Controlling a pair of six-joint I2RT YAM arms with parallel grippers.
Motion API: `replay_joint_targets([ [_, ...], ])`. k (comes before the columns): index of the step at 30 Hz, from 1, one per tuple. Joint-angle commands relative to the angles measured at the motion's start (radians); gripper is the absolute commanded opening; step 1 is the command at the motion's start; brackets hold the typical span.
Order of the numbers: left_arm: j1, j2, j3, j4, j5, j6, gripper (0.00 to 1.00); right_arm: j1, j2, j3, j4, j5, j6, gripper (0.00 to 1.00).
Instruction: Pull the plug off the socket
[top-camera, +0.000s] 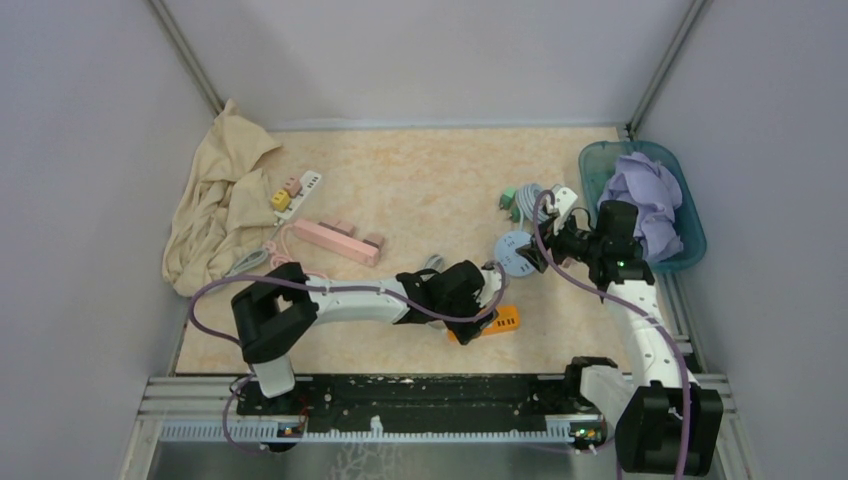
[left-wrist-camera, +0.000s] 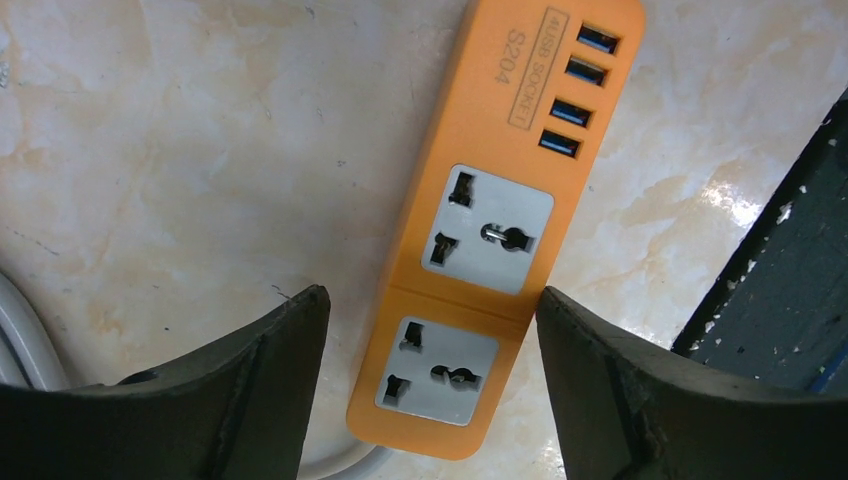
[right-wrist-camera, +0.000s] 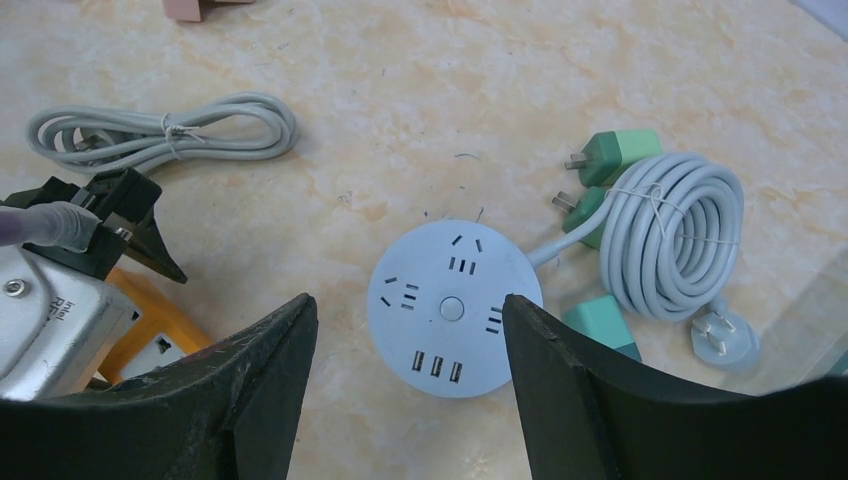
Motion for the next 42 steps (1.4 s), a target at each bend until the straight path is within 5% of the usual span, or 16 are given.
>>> replay_joint_targets([
  [1,-0.007,0.019,0.029,-0.045,-0.021,0.004,0.80,0.003,0.000,0.037,0.040,-0.009,0.011,0.68],
  [6,-0.008,0.027,0.029,-0.046,-0.025,0.011,0.78,0.003,0.002,0.038,0.038,-0.009,0.011,0.69],
  [9,-0.007,0.031,0.031,-0.052,-0.053,0.007,0.51,0.003,0.003,0.038,0.038,-0.009,0.011,0.68],
  [13,0.003,0.011,0.016,-0.044,-0.099,-0.008,0.29,0.004,0.002,0.039,0.037,-0.011,0.011,0.69],
  [21,0.127,-0.103,-0.053,0.007,-0.110,-0.058,0.05,0.003,-0.001,0.040,0.035,-0.013,0.009,0.69],
  [30,0.295,-0.071,-0.011,0.129,-0.109,-0.115,0.01,0.003,-0.007,0.040,0.039,-0.006,0.012,0.69],
  [37,0.331,0.176,0.313,0.056,-0.335,-0.251,0.01,0.003,-0.017,0.037,0.052,0.023,0.022,0.69],
  [42,0.375,0.365,0.588,-0.005,-0.315,-0.379,0.02,0.003,-0.024,0.037,0.054,0.030,0.023,0.69],
])
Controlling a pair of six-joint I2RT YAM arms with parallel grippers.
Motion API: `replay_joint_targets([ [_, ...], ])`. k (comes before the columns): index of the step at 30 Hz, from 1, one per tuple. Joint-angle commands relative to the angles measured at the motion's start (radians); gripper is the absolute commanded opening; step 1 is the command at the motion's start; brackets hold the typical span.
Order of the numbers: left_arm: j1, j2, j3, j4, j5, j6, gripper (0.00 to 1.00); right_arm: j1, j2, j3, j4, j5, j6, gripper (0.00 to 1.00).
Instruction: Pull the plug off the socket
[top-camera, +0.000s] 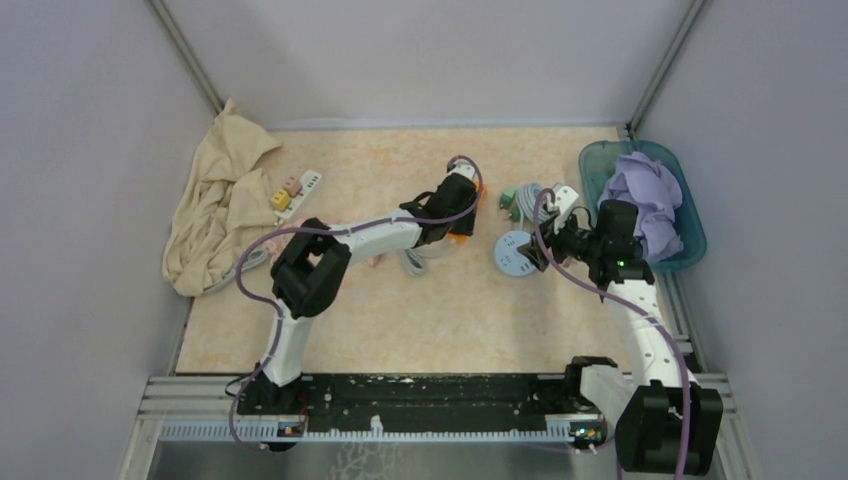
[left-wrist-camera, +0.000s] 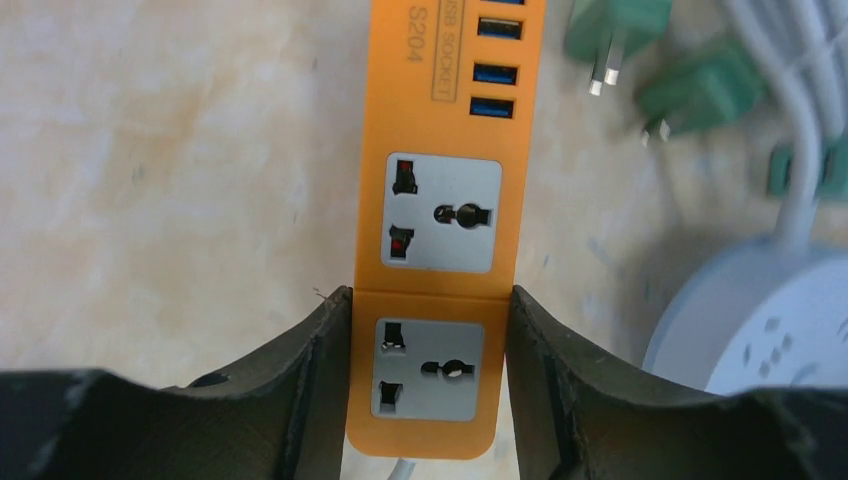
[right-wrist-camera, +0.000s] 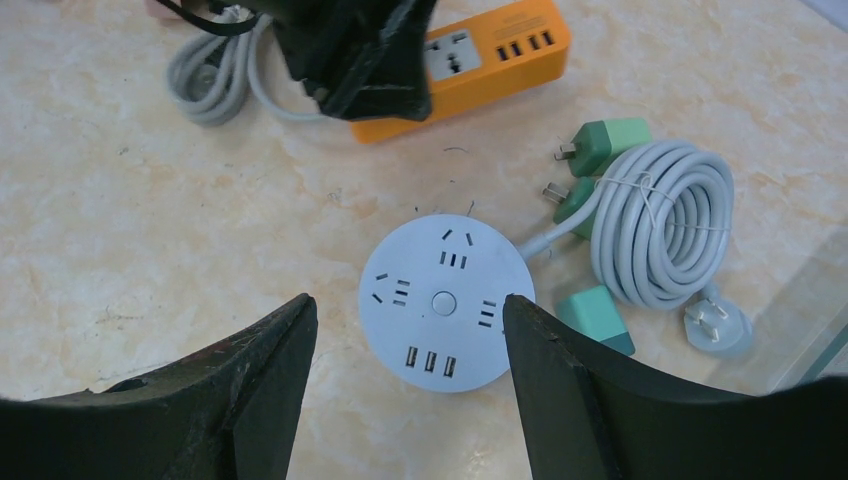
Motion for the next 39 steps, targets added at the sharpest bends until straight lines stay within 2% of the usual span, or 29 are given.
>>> replay_joint_targets([
  [1,0.040,0.130,0.228,-0.031,-0.020,-0.154,0.02,0.003,-0.026,0.036,0.051,0.004,0.013,0.69],
  [6,0.059,0.270,0.449,-0.080,0.003,-0.252,0.04,0.004,-0.035,0.034,0.054,0.008,0.014,0.69],
  [8,0.061,0.316,0.520,-0.095,0.017,-0.290,0.08,0.003,-0.037,0.035,0.054,0.011,0.014,0.69],
  [13,0.061,0.383,0.596,-0.075,0.085,-0.338,0.18,0.003,-0.045,0.034,0.056,0.017,0.014,0.69],
  [15,0.062,0.389,0.595,-0.052,0.105,-0.347,0.32,0.003,-0.047,0.033,0.056,0.018,0.014,0.69],
  [18,0.061,0.388,0.595,-0.043,0.107,-0.347,0.36,0.004,-0.051,0.033,0.057,0.019,0.014,0.69],
  [21,0.061,0.378,0.589,-0.041,0.102,-0.343,0.51,0.003,-0.053,0.033,0.057,0.018,0.014,0.69],
  [25,0.061,0.345,0.562,-0.025,0.108,-0.331,0.61,0.003,-0.057,0.032,0.057,0.019,0.013,0.69],
  [31,0.061,0.277,0.498,0.019,0.118,-0.314,0.64,0.003,-0.057,0.029,0.058,0.013,0.013,0.69],
  [35,0.061,0.238,0.467,0.032,0.134,-0.299,0.71,0.003,-0.059,0.029,0.056,0.015,0.011,0.69],
  [39,0.062,0.073,0.247,0.192,0.180,-0.200,0.81,0.001,-0.067,0.027,0.057,0.006,0.011,0.69],
])
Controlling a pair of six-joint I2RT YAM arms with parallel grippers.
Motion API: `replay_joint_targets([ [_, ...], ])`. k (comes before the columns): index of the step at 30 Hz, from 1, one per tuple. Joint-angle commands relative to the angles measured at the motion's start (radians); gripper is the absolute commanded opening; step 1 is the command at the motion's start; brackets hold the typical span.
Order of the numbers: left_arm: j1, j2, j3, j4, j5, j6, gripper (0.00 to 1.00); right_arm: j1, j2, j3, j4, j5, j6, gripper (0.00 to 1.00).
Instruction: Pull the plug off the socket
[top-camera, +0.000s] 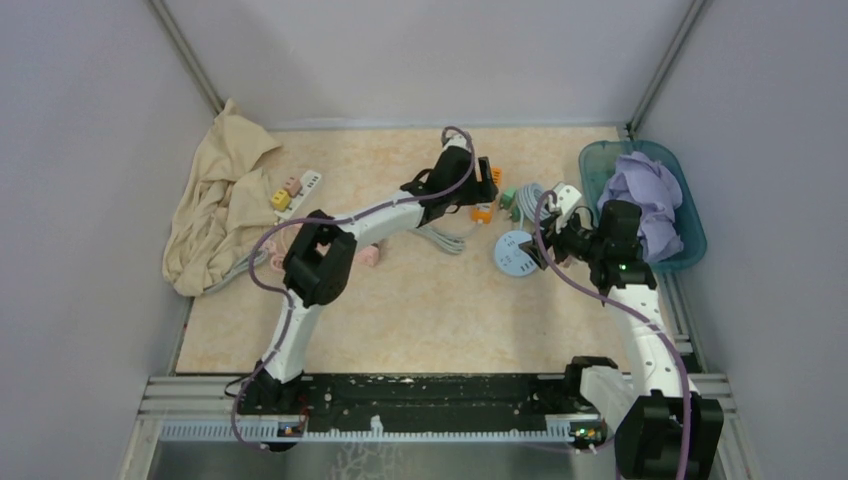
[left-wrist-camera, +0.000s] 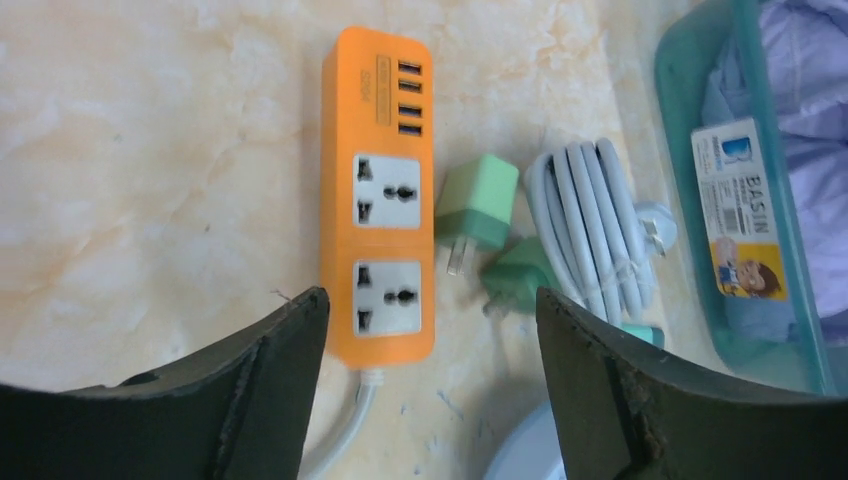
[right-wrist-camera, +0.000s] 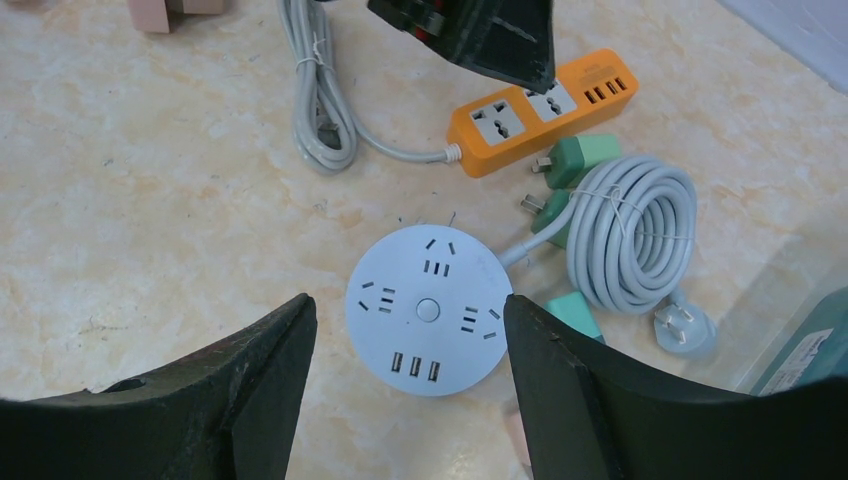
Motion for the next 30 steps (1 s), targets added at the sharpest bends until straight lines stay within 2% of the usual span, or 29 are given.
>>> replay_joint_targets([
  [1,-0.002,-0.254,-0.281,0.230,0.067,0.122,0.83,0.001,-0.033,0.026,0.042,-0.023,0.004,0.69],
  [4,-0.002,-0.456,-0.553,0.407,0.074,0.197,0.91,0.001,-0.035,0.027,0.036,-0.048,-0.002,0.69],
  [7,-0.001,-0.641,-0.775,0.510,0.053,0.248,1.00,0.001,-0.037,0.026,0.030,-0.066,-0.009,0.69],
  [14,0.005,-1.006,-1.151,0.536,0.040,0.250,1.00,0.001,-0.034,0.018,0.033,-0.095,-0.013,0.69],
  [24,0.008,-1.475,-1.540,0.419,-0.072,0.130,1.00,0.001,-0.029,-0.003,0.051,-0.125,-0.022,0.69],
  [30,0.008,-1.564,-1.589,0.319,-0.132,0.079,1.00,0.001,-0.022,-0.005,0.054,-0.127,-0.021,0.69],
])
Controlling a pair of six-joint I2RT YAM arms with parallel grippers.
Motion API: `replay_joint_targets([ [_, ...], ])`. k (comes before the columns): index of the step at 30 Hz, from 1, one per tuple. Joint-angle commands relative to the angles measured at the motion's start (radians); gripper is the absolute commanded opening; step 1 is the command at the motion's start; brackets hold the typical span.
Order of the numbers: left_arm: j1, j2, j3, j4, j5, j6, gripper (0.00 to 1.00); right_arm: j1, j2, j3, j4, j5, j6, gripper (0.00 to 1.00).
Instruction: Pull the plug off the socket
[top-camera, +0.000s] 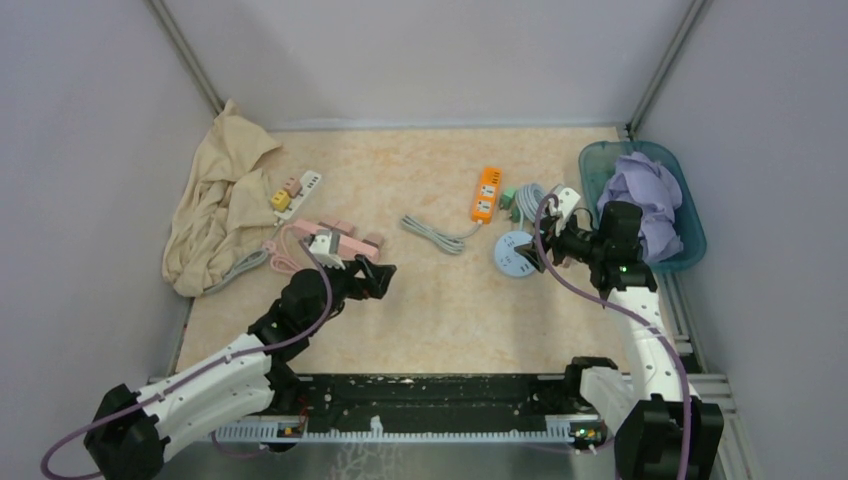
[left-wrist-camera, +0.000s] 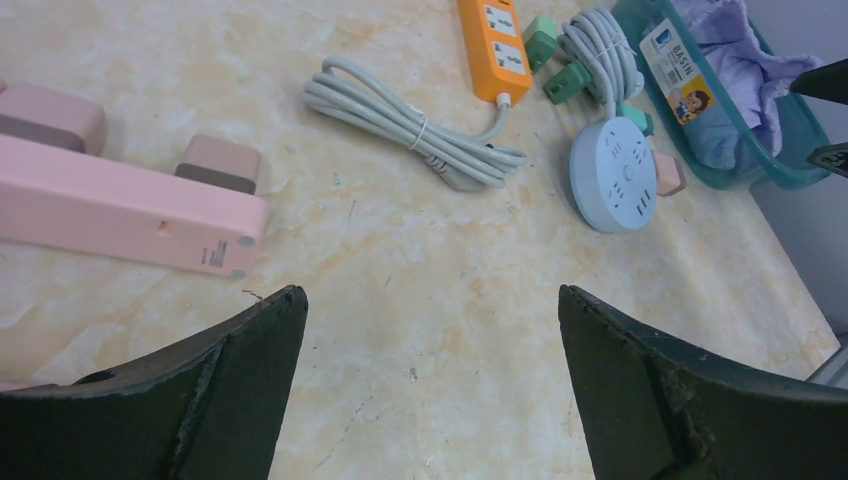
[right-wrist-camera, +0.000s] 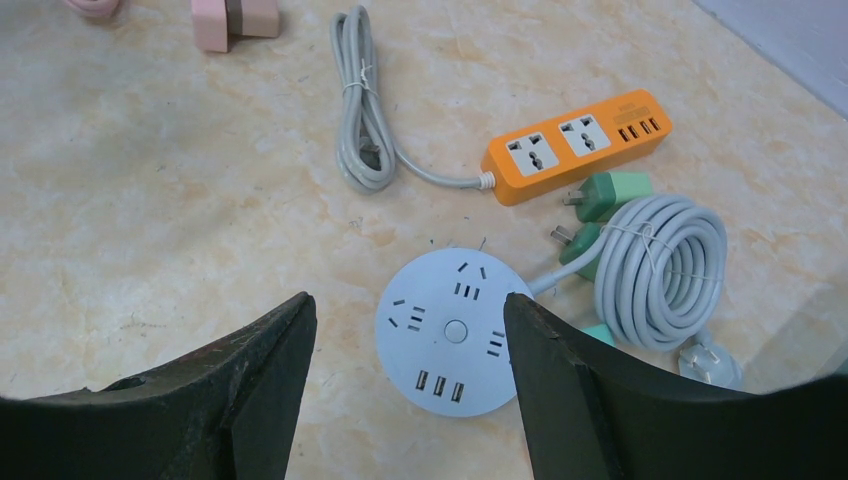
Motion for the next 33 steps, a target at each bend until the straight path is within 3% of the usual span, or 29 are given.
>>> replay_joint_targets([
  [1,0.004,-0.029,-0.010,-0.080,-0.065,-0.056,1.00,0.001,-0.003,-0.005,0.050,-0.033,-0.017,0.69],
  [11,0.004,0.052,0.043,-0.213,-0.193,-0.140,1.00,0.001,0.006,-0.004,0.051,-0.029,-0.016,0.69],
  [33,0.006,0.161,0.072,-0.228,-0.284,-0.171,1.00,0.001,0.008,-0.007,0.050,-0.038,-0.016,0.69],
])
